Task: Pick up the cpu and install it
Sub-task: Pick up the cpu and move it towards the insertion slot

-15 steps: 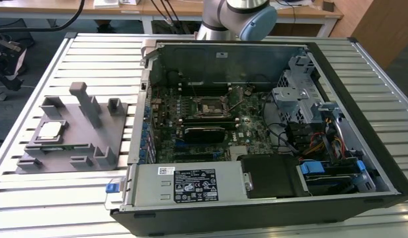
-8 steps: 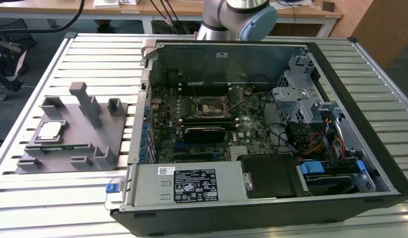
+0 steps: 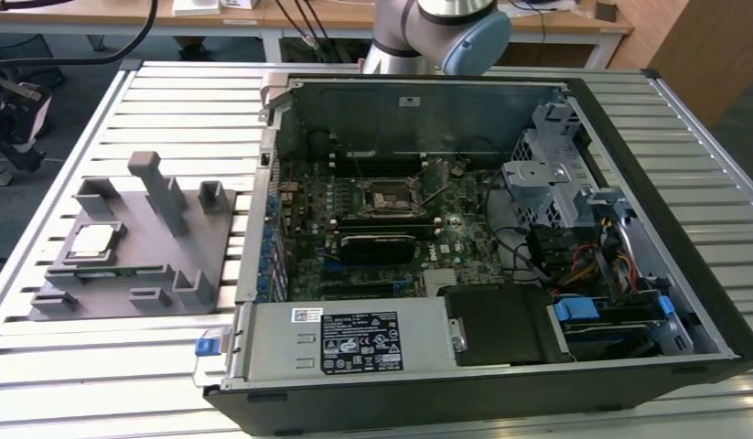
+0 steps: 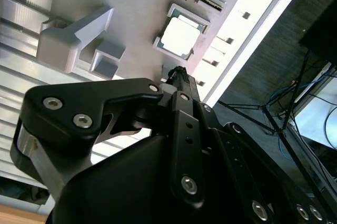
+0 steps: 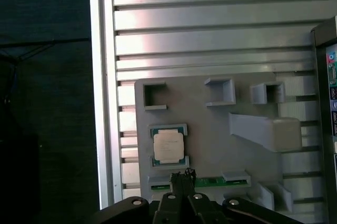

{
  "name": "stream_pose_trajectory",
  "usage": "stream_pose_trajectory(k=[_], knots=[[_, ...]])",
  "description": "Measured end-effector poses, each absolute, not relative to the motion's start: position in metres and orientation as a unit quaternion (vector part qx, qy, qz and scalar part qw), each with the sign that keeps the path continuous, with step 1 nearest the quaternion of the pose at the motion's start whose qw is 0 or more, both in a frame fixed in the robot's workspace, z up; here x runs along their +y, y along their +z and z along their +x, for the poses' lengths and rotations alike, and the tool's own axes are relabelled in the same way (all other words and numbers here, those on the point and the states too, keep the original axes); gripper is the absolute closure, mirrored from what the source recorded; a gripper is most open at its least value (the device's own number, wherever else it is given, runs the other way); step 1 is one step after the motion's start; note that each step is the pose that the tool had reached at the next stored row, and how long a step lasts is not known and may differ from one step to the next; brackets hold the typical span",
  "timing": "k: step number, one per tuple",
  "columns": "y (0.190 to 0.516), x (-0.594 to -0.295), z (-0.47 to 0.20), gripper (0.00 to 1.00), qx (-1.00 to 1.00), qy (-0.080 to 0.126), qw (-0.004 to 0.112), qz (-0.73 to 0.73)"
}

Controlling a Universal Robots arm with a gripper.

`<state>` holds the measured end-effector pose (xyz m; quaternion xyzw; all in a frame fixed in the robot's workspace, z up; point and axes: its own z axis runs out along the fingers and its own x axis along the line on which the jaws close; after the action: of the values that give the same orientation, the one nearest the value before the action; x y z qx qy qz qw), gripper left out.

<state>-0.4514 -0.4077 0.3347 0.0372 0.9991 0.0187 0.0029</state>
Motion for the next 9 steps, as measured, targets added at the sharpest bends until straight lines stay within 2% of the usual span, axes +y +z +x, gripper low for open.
stream_pose_trajectory(k=[9], knots=[[0.3295,-0.4078,-0.4514,0.89,0.999,0.015,0.003,0.037]])
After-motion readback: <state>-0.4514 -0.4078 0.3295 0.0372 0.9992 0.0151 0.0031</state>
